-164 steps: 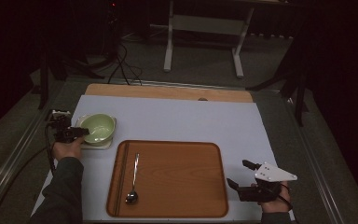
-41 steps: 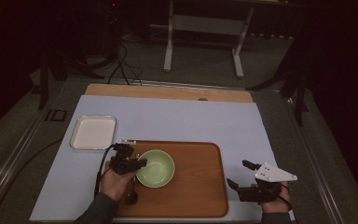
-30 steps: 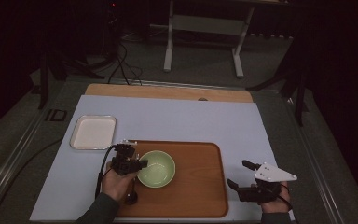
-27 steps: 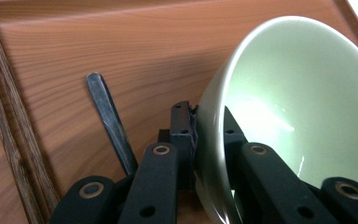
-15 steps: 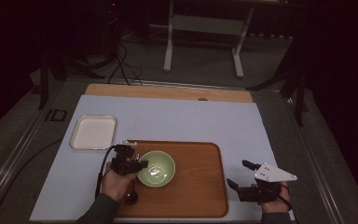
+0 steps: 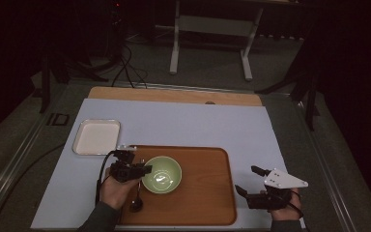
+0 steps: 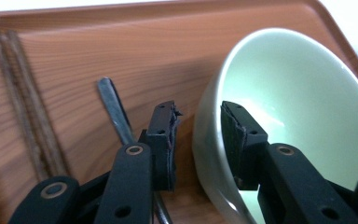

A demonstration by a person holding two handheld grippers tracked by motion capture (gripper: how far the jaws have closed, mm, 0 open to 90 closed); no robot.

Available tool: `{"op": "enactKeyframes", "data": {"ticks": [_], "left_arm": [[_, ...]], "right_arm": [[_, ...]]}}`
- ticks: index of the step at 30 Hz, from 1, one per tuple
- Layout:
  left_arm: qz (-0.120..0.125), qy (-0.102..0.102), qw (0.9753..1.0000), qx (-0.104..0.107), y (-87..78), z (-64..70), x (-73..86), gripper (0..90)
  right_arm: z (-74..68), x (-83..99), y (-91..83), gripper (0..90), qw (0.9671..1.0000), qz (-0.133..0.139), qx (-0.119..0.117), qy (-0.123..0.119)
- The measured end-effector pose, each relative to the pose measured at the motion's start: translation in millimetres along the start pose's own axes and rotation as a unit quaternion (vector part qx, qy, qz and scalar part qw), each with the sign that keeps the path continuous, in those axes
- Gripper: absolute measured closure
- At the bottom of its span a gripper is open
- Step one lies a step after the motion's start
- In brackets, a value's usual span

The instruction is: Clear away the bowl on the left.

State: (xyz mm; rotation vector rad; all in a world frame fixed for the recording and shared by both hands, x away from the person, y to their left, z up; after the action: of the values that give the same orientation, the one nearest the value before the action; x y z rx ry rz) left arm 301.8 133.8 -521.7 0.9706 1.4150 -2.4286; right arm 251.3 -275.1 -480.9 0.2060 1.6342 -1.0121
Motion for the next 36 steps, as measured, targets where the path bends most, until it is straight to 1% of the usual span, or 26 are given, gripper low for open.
{"op": "enactKeyframes", "data": {"ticks": [3,4,5,6,7,8,12,15,16,17,18,19,20,24,25,26,28,31,34,35,36], "left_arm": [[0.002,0.003,1.0,-0.002,-2.5,-1.0,-0.4,62.8],[0.002,0.01,0.9999,-0.005,-3.5,-1.7,-0.9,61.2],[0.002,0.01,0.9999,-0.005,-3.5,-1.7,-0.9,59.7],[0.002,0.019,0.9998,-0.008,-3.9,-2.8,-1.1,58.4],[0.002,0.019,0.9998,-0.008,-3.9,-2.8,-1.1,57.5],[0.0,0.024,0.9997,-0.009,-4.0,-3.5,-1.4,56.5],[0.004,0.029,0.9995,-0.014,-6.6,-4.6,-2.5,54.0],[0.006,0.032,0.9994,-0.01,-9.1,-6.0,-3.7,54.2],[0.012,0.033,0.9993,-0.012,-11.9,-6.7,-4.6,54.2],[0.012,0.033,0.9993,-0.012,-11.9,-6.7,-4.6,54.2],[0.016,0.039,0.999,-0.014,-14.7,-6.8,-5.4,54.2],[0.016,0.039,0.999,-0.014,-14.7,-6.8,-5.4,54.3],[0.022,0.039,0.9989,-0.016,-16.9,-6.8,-5.7,54.2],[0.025,0.043,0.9986,-0.018,-19.8,-7.5,-6.1,53.8],[0.025,0.043,0.9986,-0.018,-19.8,-7.5,-6.1,53.6],[0.026,0.048,0.9983,-0.023,-20.9,-7.0,-6.3,53.2],[0.026,0.049,0.9981,-0.024,-21.8,-7.1,-6.6,52.4],[0.028,0.047,0.9982,-0.023,-22.7,-8.2,-7.0,50.9],[0.029,0.056,0.9978,-0.021,-25.4,-8.5,-7.8,48.9],[0.029,0.056,0.9978,-0.021,-25.4,-8.5,-7.8,48.4],[0.036,0.055,0.9977,-0.019,-28.9,-9.8,-8.7,47.8]], "right_arm": [[0.1,-0.1,-0.4,13.5,1.0,0.0,0.001,0.0],[0.1,-0.2,-0.9,13.5,1.0,0.001,0.002,0.0],[0.1,-0.2,-0.9,13.5,1.0,0.001,0.002,0.0],[0.0,-0.4,-1.9,13.5,1.0,0.002,0.002,0.0],[0.0,-0.4,-1.9,13.5,1.0,0.002,0.002,0.0],[0.2,-0.7,-3.3,13.5,1.0,0.004,0.004,0.0],[0.6,-0.6,-3.7,13.5,1.0,0.004,0.005,-0.001],[0.2,-0.8,-3.2,13.5,1.0,0.004,0.005,-0.002],[0.0,-0.9,-2.9,13.5,1.0,0.003,0.004,-0.002],[0.0,-0.9,-2.9,13.5,1.0,0.003,0.004,-0.002],[0.1,-1.0,-3.0,13.5,1.0,0.004,0.005,-0.003],[0.1,-1.0,-3.0,13.5,1.0,0.004,0.005,-0.003],[0.2,-1.0,-3.2,13.5,1.0,0.004,0.005,-0.003],[0.2,-1.1,-3.2,13.5,1.0,0.004,0.005,-0.003],[0.2,-1.1,-3.2,13.5,1.0,0.004,0.005,-0.003],[0.2,-1.1,-3.2,13.5,1.0,0.004,0.005,-0.003],[0.4,-1.0,-3.3,13.5,1.0,0.004,0.005,-0.003],[0.6,-1.0,-3.4,13.5,1.0,0.004,0.005,-0.002],[0.7,-1.0,-3.6,13.5,1.0,0.004,0.006,-0.003],[0.7,-1.0,-3.6,13.5,1.0,0.004,0.006,-0.003],[0.7,-1.0,-3.7,13.5,1.0,0.004,0.006,-0.003]]}}
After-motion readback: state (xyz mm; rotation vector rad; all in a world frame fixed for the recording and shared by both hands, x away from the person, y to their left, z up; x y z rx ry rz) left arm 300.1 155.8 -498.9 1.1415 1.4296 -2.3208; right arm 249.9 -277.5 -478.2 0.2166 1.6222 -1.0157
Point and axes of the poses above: each handheld gripper's, and its own axes: y roughly forward along the jaws, x roughly out of its underside, z roughly to its right, the point moved 3 cm from there along y, roughly forward along the jaws, and after that the axes turned 4 degrees about y, right-handed, at the moved point
